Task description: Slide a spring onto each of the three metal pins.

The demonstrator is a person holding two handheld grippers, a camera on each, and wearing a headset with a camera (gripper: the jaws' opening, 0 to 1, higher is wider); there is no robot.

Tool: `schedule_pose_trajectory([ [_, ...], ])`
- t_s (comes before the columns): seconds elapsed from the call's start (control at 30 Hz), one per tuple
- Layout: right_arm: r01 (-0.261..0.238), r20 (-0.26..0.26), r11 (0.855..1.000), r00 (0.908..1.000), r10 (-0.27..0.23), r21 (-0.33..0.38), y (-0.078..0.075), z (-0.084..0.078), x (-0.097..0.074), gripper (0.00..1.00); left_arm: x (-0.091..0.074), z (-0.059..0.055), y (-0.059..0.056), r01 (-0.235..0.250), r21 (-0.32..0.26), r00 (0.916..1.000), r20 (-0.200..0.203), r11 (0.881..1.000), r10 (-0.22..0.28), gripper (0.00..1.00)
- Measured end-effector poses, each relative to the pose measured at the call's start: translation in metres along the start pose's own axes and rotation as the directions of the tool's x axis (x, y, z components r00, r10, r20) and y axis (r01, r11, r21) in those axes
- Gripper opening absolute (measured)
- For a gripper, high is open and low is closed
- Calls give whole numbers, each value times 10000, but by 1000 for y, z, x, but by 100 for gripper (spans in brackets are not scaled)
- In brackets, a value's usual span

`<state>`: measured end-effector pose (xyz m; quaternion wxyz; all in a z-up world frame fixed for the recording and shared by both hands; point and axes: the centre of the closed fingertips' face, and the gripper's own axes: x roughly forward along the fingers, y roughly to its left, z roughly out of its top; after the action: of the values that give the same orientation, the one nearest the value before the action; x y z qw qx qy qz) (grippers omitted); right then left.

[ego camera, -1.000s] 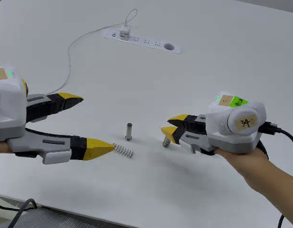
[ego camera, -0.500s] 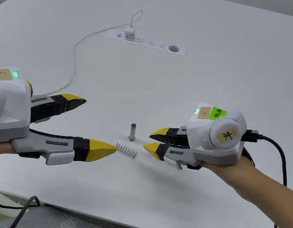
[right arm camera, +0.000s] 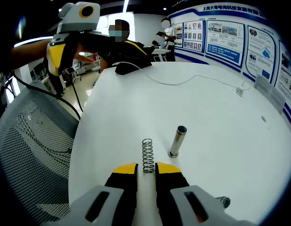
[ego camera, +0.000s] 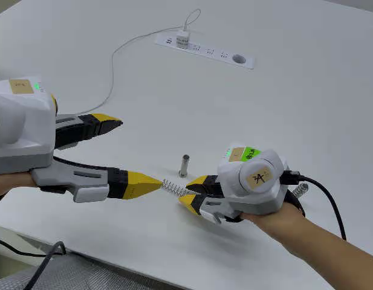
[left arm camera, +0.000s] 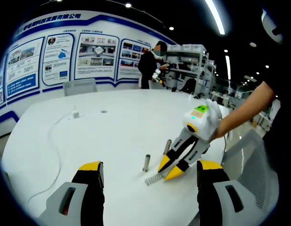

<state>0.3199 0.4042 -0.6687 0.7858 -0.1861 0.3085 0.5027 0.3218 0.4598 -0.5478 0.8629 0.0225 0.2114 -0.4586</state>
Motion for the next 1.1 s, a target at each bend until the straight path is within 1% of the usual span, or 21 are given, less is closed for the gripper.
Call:
schedule_pose_trajectory([
  [0.13,47,-123,10000,9999,-47,3,-3,-2,3,15,0,-2,1,-7,-41,10000,-67,10000,6,83],
  [0.23,-17,-203,10000,9998,15,-68,-4,-5,6,15,1,-2,2,14,-59,9999,-109,10000,-14,83],
  [0.27,-41,-102,10000,9999,41,-29,-4,-3,6,14,1,-2,3,25,-62,9999,-115,10000,-26,83],
  [0.37,-57,-63,10000,10000,57,-9,-3,-1,6,13,3,-1,3,74,-72,9999,-103,9999,-75,83],
  [0.4,-84,-3,9999,10000,84,-54,-3,0,6,12,4,-1,2,105,-83,9999,-88,9999,-105,83],
  [0.53,-49,-54,10000,10000,48,-55,-3,-1,6,11,7,0,0,172,-73,9998,-84,9998,-173,83],
  [0.63,44,-201,9999,9998,-46,-108,-3,-4,3,11,11,1,-4,268,-90,9996,-79,9996,-269,82],
  [0.7,106,-178,9999,9998,-107,-82,-3,-3,-1,11,13,2,-7,386,-87,9992,-49,9992,-387,82],
  [0.8,97,172,9999,9998,-99,117,-1,5,-11,11,16,2,-13,587,-15,9982,-111,9983,-587,81],
  [0.9,110,607,9999,9981,-113,65,3,16,-25,11,18,0,-21,832,79,9963,-215,9965,-830,81],
  [0.93,95,662,9999,9978,-98,41,3,18,-28,11,19,-1,-23,901,104,9956,-248,9959,-899,80],
  [1.0,141,809,9997,9966,-125,-192,4,23,-38,11,20,-3,-28,1061,207,9938,-351,9941,-1053,80],
  [1.1,336,823,9969,9962,-277,-715,2,27,-52,11,23,-7,-36,1331,354,9898,-556,9905,-1310,78],
])
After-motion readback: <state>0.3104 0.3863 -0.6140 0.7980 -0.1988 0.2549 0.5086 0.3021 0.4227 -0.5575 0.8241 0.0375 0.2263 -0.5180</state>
